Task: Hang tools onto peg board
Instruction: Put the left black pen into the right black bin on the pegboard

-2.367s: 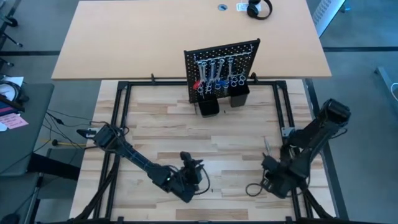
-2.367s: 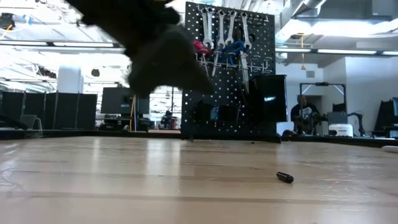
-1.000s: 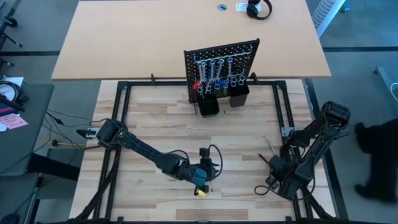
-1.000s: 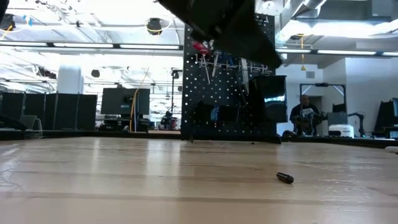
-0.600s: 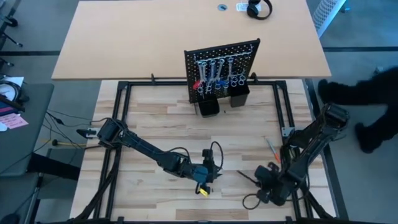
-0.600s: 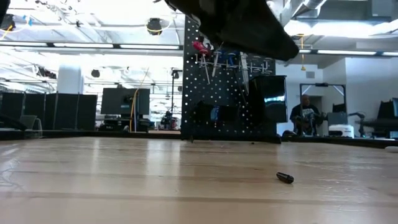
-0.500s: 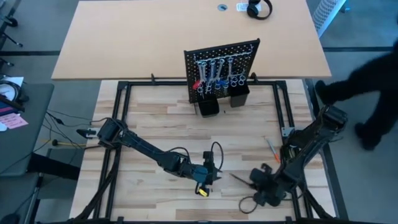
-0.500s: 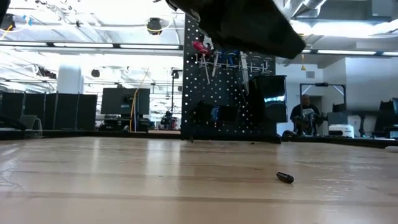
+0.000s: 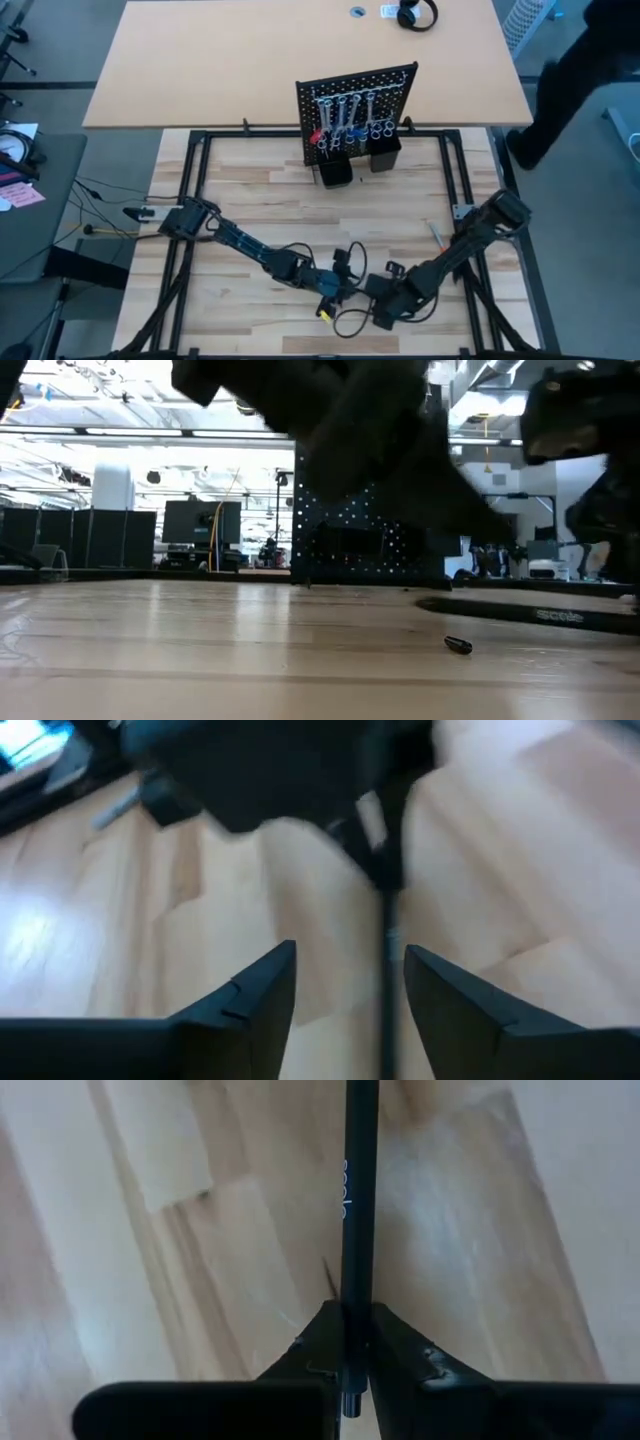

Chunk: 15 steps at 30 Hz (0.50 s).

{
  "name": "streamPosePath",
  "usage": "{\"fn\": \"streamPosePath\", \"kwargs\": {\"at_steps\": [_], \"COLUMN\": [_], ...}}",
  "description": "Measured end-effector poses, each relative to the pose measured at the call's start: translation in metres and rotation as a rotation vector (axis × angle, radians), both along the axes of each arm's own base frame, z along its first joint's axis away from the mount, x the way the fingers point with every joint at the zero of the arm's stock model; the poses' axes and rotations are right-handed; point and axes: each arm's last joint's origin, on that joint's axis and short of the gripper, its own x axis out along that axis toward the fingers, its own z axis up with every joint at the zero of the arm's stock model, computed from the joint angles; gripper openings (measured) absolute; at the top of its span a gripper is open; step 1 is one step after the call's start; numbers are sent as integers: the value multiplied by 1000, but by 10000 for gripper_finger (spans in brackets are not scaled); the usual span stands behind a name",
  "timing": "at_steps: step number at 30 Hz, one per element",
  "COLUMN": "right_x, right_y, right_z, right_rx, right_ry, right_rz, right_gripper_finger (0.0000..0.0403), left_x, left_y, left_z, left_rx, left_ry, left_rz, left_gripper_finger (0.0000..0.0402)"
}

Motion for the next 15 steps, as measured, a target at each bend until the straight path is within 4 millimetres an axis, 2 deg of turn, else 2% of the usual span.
{"fn": "streamPosePath", "kwargs": {"at_steps": [6,15], "right_x": [15,10], "right_y": [1,0], "right_z": [11,33], "right_rx": [-32,-86], "right_ry": [-3,-79], "right_rz": [15,14], "right_gripper_finger": [36,36], "left_x": [1,0], "left_y": [6,7], "left_z": [-11,-14], "left_rx": [-2,-72], "left_ry": [48,115], "left_rz": [32,-16], "left_gripper_finger": [191,188]}}
